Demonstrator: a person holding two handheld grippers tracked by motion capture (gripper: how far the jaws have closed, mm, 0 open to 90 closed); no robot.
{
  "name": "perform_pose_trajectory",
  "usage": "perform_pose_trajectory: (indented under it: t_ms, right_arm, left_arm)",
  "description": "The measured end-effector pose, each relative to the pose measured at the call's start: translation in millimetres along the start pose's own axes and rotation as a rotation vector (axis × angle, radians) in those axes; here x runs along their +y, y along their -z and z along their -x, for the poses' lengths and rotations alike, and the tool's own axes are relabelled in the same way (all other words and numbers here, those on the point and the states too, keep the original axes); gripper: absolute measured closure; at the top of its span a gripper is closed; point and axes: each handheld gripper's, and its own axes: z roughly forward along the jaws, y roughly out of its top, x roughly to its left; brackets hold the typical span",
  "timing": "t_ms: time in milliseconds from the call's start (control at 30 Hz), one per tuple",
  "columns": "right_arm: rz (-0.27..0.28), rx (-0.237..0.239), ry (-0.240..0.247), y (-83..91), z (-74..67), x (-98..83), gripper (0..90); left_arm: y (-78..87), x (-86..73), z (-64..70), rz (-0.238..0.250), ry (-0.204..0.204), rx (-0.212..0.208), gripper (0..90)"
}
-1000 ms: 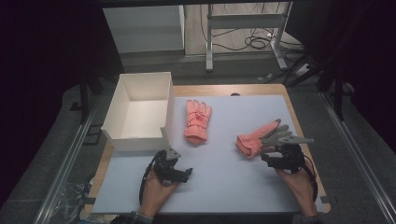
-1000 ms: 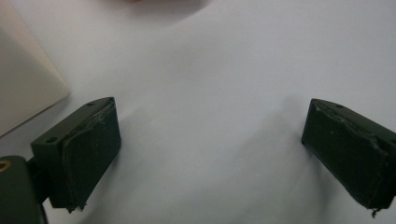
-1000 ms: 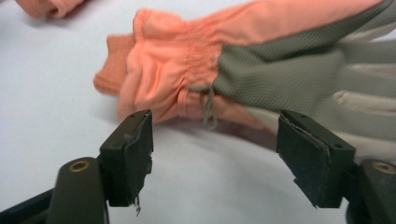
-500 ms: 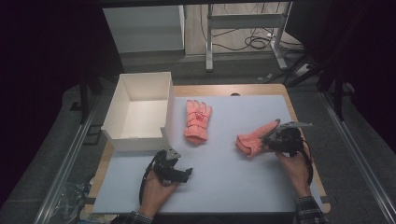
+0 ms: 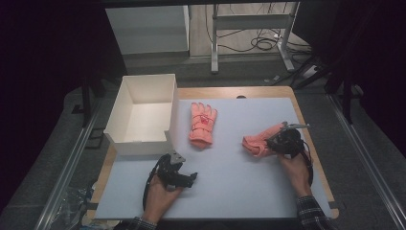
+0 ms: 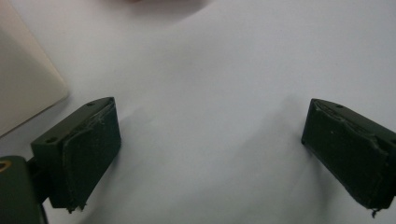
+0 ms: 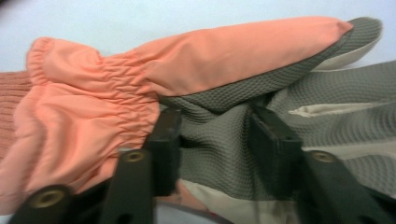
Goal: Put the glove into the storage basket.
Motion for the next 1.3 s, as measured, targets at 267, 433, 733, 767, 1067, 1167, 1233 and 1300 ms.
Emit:
perform_pose_trajectory:
  t_ms: [267, 433, 733, 767, 1067, 1167, 1233, 1300]
  right_arm:
    - [0.022, 0.016, 0.009, 1.8, 2.1, -2.3, 80.7]
    - [0.044, 0.047, -0.010, 5.9, 6.8, -3.6, 84.1]
    - [0.067, 0.062, 0.034, 15.3, 4.6, -2.6, 85.0]
    - [0.068, 0.066, 0.042, 16.8, 3.5, -2.4, 85.0]
    - [0.105, 0.168, 0.144, 38.0, -18.6, 2.6, 85.0]
    - [0.108, 0.229, 0.191, 42.0, -31.9, 4.2, 84.9]
    - [0.103, 0.271, 0.231, 42.6, -42.8, 4.3, 84.9]
    - [0.096, 0.314, 0.277, 41.8, -54.9, 3.5, 84.8]
  left_arm:
    - [0.0, 0.0, 0.0, 0.000, 0.000, 0.000, 4.5]
    - [0.0, 0.0, 0.0, 0.000, 0.000, 0.000, 4.5]
    - [0.0, 0.0, -0.1, -0.001, -0.001, 0.000, 4.5]
    - [0.1, 0.0, -0.1, -0.001, -0.001, 0.000, 4.5]
    - [0.0, 0.0, -0.1, -0.001, -0.001, 0.000, 4.5]
    - [0.0, 0.0, -0.1, -0.001, -0.001, 0.000, 4.5]
    - [0.1, 0.0, -0.1, -0.001, -0.001, 0.000, 4.5]
    - [0.1, 0.0, -0.1, -0.001, -0.001, 0.000, 4.5]
